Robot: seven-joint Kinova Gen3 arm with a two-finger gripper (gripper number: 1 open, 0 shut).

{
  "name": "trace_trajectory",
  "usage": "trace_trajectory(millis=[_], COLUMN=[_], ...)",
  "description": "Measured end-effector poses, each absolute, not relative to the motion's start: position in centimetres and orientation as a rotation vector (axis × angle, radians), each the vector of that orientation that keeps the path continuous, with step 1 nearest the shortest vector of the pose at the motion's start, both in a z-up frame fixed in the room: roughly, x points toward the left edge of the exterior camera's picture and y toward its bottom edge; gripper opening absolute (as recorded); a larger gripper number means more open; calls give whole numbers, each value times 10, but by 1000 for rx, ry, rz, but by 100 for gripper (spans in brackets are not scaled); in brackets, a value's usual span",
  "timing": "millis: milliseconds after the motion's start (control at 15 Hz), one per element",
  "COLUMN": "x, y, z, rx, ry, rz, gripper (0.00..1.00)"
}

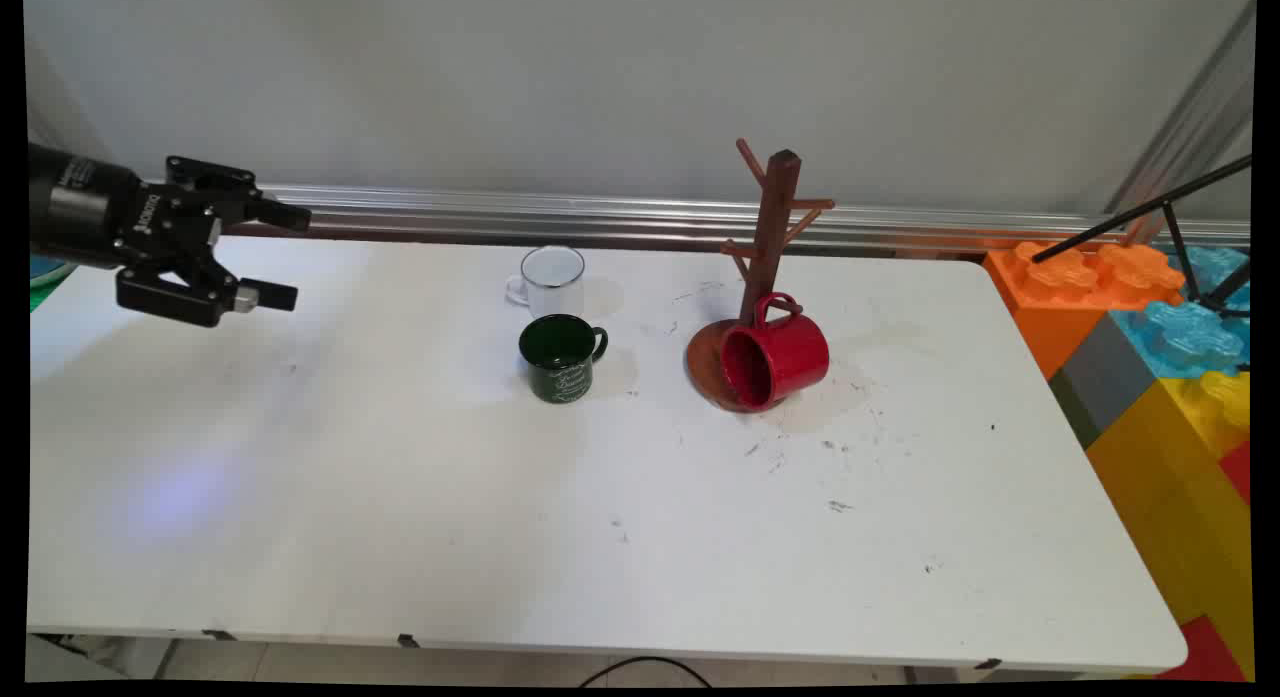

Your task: Pick up the red mug from the rack

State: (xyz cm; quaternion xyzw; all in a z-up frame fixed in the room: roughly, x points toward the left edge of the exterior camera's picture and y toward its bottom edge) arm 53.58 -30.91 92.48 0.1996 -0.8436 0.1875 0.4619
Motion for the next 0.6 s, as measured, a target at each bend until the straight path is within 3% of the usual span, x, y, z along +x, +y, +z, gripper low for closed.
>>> trace_trajectory(millis=[600], x=[506], y=[-349], z=[957], rx=[536], ry=[-2016], rz=[411], gripper=[100])
